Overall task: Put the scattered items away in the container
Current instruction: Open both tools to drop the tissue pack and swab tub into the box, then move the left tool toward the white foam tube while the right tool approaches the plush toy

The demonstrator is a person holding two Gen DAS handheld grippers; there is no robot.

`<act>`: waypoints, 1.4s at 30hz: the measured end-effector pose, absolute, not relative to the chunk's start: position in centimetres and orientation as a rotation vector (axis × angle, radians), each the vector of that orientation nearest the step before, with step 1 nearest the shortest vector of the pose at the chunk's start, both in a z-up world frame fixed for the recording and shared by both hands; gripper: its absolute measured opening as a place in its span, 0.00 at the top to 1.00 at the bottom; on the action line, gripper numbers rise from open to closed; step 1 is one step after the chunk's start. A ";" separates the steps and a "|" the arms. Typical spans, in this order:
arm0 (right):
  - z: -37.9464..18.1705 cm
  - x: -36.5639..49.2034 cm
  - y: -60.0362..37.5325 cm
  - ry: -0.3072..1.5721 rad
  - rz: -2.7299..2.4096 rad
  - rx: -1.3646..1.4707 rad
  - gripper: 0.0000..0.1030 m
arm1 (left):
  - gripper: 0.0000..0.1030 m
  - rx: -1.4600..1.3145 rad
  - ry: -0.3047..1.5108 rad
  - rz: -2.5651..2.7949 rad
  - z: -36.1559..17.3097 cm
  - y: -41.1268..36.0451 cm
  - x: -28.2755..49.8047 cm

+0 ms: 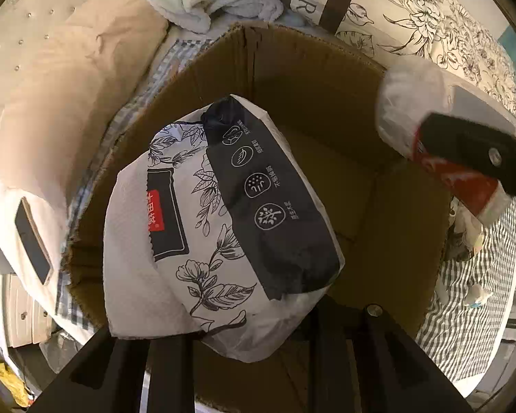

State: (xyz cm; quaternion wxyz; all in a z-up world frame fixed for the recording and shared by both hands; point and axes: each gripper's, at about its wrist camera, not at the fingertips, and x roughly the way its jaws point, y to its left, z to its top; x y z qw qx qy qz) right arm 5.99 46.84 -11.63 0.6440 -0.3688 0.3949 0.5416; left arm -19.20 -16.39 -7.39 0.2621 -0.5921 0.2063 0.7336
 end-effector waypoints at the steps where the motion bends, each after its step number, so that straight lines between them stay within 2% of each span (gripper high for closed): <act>1: -11.8 6.1 47.2 0.903 1.233 -0.833 0.40 | 0.75 -1.605 0.556 1.983 -7.6 -16.4 -19.3; 2: -12.0 6.1 47.4 0.908 1.234 -0.829 0.40 | 0.75 -1.614 0.549 1.979 -7.7 -16.5 -19.3; 4: -12.5 6.2 48.0 0.918 1.232 -0.832 0.40 | 0.67 -1.633 0.535 1.965 -8.1 -16.6 -19.5; 6: -12.9 6.3 48.5 0.939 1.231 -0.816 0.39 | 0.37 -1.632 0.555 1.976 -8.1 -16.6 -19.5; 8: -12.9 6.3 48.7 0.942 1.232 -0.793 0.32 | 0.20 -1.625 0.571 2.010 -8.0 -16.7 -19.4; 9: -12.7 6.2 48.8 0.931 1.219 -0.790 0.19 | 0.18 -1.624 0.566 2.016 -7.9 -16.8 -19.5; 10: -12.6 6.0 48.9 0.919 1.214 -0.788 0.16 | 0.17 -1.629 0.559 2.017 -7.9 -16.9 -19.5; 27: -8.4 7.9 44.3 0.892 1.120 -0.694 0.16 | 0.17 -1.592 0.570 2.046 -5.2 -15.6 -17.9; 42: -2.6 14.4 29.8 0.871 0.895 -0.523 0.16 | 0.17 -1.400 0.662 1.970 -2.1 -8.5 -9.2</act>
